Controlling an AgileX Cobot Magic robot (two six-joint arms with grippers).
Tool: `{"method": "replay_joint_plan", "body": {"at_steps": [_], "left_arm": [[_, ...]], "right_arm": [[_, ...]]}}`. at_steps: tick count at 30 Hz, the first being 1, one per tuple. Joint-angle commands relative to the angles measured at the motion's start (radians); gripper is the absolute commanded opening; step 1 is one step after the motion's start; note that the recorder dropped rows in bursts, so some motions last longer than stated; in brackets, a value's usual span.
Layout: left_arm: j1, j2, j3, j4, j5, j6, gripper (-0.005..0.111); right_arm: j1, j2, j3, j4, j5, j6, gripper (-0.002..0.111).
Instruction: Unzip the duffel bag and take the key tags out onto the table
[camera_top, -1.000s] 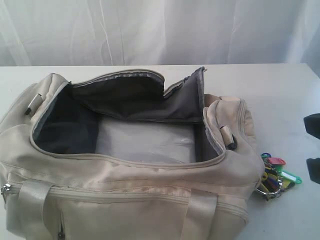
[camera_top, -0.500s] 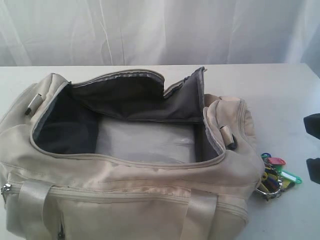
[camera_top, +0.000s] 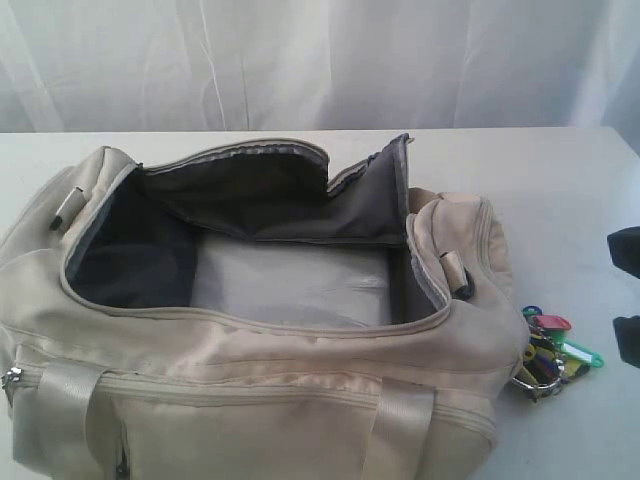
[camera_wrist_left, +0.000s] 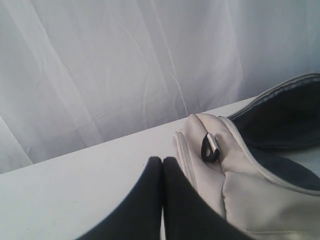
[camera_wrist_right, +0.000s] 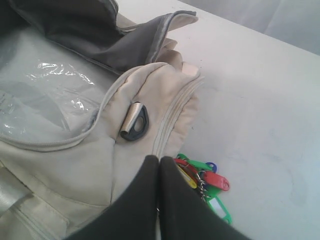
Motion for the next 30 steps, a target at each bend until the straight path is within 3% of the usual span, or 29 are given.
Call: {"method": "replay_joint_plan", "body": {"at_steps": [1,14,20,25,29,30], "left_arm": [[-0.010,-0.009,0.004,-0.010,0.000,-0.001,0.000],[-0.010,-0.009,0.021,-0.010,-0.008,-0.001,0.000],[-0.010,-0.009,0.174,-0.006,-0.136,-0.001,0.000],[-0.008,-0.009,0.319,0.173,-0.136,-0.001,0.000],[-0.008,-0.009,0.374,0.190,-0.114,-0.001,0.000],[-0.008,-0.009,0.374,0.190,-0.044,-0.001,0.000]], "right_arm": [[-0.005,-0.007,0.004,0.001,-0.003,-0.003,0.000],[-0.005,-0.007,0.004,0.001,-0.003,-0.003,0.000],[-0.005,-0.007,0.004,0.001,-0.003,-0.003,0.000],[-0.005,-0.007,0.004,0.001,-0.003,-0.003,0.000],[-0.005,-0.007,0.004,0.001,-0.003,-0.003,0.000],[-0.005,-0.007,0.004,0.001,-0.003,-0.003,0.000]]}}
